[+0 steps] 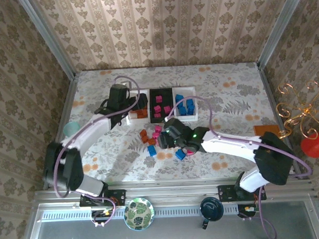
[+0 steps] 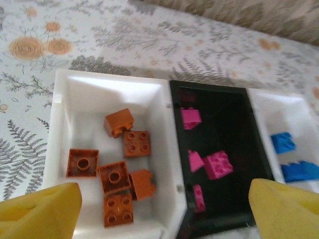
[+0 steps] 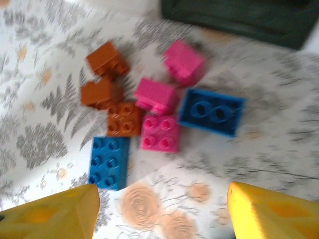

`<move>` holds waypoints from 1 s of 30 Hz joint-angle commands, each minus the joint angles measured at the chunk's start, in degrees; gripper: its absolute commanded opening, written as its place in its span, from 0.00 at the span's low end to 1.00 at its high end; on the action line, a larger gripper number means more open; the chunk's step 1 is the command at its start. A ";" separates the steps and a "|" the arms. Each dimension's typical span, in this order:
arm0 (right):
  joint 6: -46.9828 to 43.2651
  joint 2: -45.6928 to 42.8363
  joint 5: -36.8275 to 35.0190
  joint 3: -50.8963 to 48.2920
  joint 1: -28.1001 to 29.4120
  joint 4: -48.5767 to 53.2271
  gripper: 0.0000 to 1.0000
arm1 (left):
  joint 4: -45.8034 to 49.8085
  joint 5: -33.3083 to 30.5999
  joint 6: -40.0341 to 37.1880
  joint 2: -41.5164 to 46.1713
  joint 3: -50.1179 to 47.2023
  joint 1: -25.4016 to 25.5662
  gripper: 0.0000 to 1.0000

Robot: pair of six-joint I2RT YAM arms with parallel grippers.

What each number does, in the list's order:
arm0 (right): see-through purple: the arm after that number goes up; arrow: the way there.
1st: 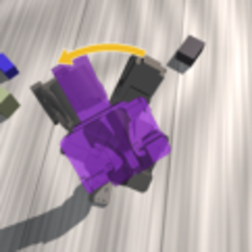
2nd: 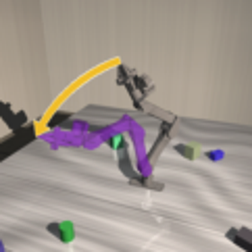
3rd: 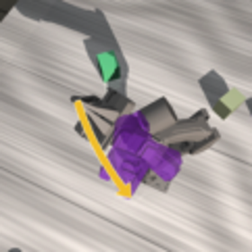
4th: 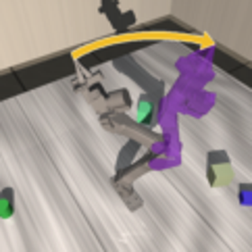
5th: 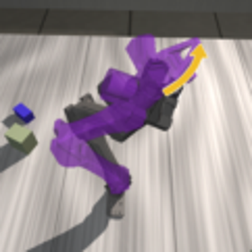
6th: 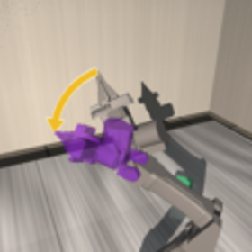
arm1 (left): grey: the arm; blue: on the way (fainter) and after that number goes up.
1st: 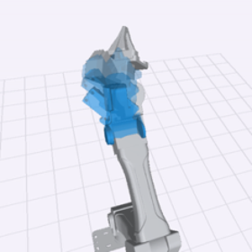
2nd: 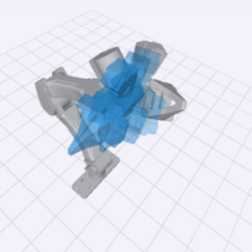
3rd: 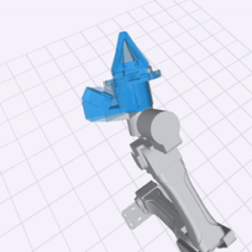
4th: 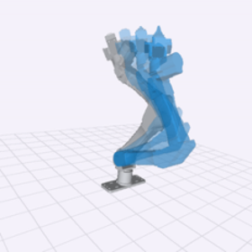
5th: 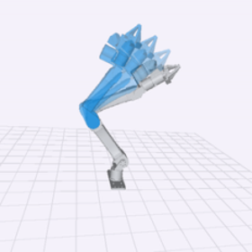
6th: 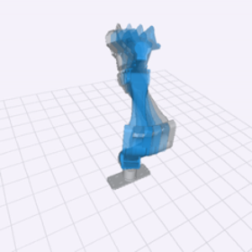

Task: Sort the legos into containers by color
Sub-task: Place the lego in the container, then pick up the lego from the bottom-center of the table.

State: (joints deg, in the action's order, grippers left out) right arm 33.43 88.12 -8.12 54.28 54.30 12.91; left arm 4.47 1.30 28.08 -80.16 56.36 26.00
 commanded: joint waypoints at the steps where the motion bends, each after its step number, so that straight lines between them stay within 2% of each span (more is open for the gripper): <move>1: -0.41 5.66 1.72 3.71 3.63 -0.15 0.70 | -0.19 -0.78 1.27 8.68 -6.29 2.12 0.98; 7: -0.56 14.39 -0.11 9.55 7.12 1.43 0.70 | 4.10 -6.07 3.25 26.75 -17.86 2.63 1.00; 13: -0.56 20.11 -4.02 14.02 7.75 5.39 0.66 | 7.94 -7.78 5.33 38.58 -25.30 2.57 1.00; 18: -0.46 22.95 -7.42 15.69 7.76 7.58 0.61 | 9.30 -7.12 6.38 41.05 -27.91 2.57 1.00; 23: -1.58 25.59 -7.06 17.34 7.79 7.64 0.56 | 9.33 -6.18 6.38 40.44 -28.65 2.57 1.00; 30: -5.44 20.50 -0.08 12.36 7.66 1.28 0.33 | 9.67 -5.00 6.29 40.43 -29.02 2.32 1.00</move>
State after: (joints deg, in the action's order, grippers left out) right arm 30.26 111.31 -12.40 69.14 61.73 17.04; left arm 13.52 -4.56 33.47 -39.79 27.99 28.51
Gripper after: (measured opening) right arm 0.345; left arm 0.999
